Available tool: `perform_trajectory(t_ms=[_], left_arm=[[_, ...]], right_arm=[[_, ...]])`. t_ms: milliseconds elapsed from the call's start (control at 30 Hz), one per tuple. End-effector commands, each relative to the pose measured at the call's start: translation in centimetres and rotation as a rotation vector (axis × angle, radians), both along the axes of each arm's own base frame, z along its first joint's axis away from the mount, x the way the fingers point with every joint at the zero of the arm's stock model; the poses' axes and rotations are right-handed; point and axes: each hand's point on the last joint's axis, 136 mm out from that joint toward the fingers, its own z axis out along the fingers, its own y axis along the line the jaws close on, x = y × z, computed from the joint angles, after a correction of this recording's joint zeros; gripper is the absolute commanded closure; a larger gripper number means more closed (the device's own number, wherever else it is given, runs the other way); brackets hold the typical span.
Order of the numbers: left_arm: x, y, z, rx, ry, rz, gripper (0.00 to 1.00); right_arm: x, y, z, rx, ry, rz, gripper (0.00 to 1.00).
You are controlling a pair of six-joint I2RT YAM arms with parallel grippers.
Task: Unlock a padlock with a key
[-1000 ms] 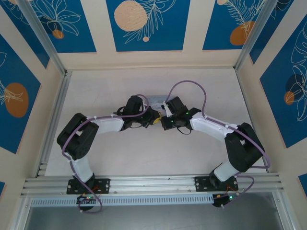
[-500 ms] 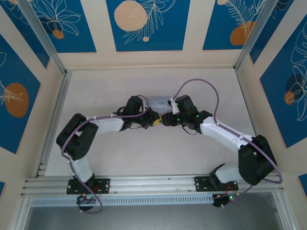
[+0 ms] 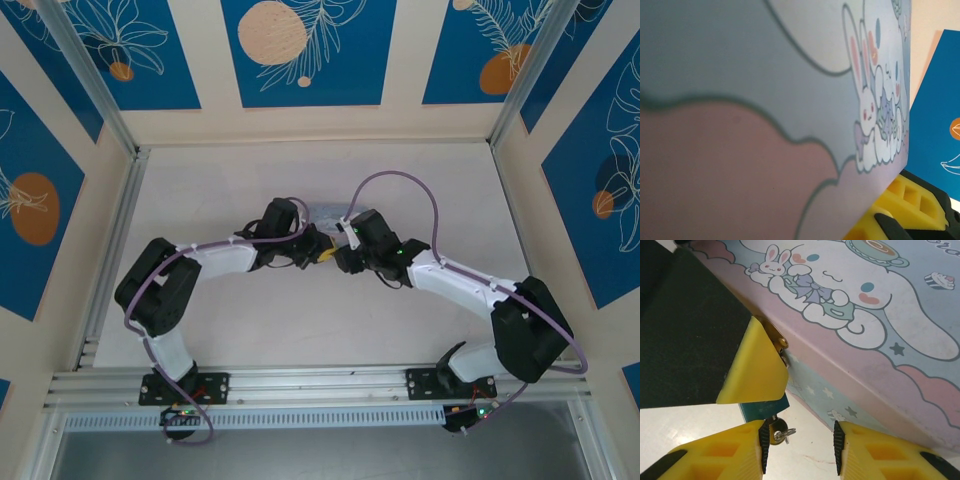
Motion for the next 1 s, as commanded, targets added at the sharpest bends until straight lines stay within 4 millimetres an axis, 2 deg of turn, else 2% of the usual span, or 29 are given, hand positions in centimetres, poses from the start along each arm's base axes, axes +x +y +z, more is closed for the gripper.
perform_trajectory(t_ms=[0, 333, 500, 733, 967], left_arm=[[0.1, -0.5, 2.9, -0.052, -0.036, -0.036, 1.00], [0.1, -0.4, 3.0, -0.052, -0.036, -0.042, 1.00], [0.0, -0.3, 2.9, -0.050, -0.037, -0.042, 1.00], [0.1, 0.0, 2.6, -0.046, -0.032, -0.039, 1.00], [0.1, -0.1, 2.7, -0.049, -0.033, -0.041, 1.00]], right_arm=[[0.4, 0.3, -0.7, -0.041, -0.036, 0.025, 0.59], [0.5, 1.3, -1.6, -0.065, -0.031, 0.051, 0.59], [0.3, 1.3, -1.2, -0.056, -0.033, 0.042, 0.59], [-0.7, 0.3, 0.5, -0.012, -0.039, 0.012, 0.58], [-1.8, 0.5, -0.3, -0.018, -0.013, 0.051, 0.58]])
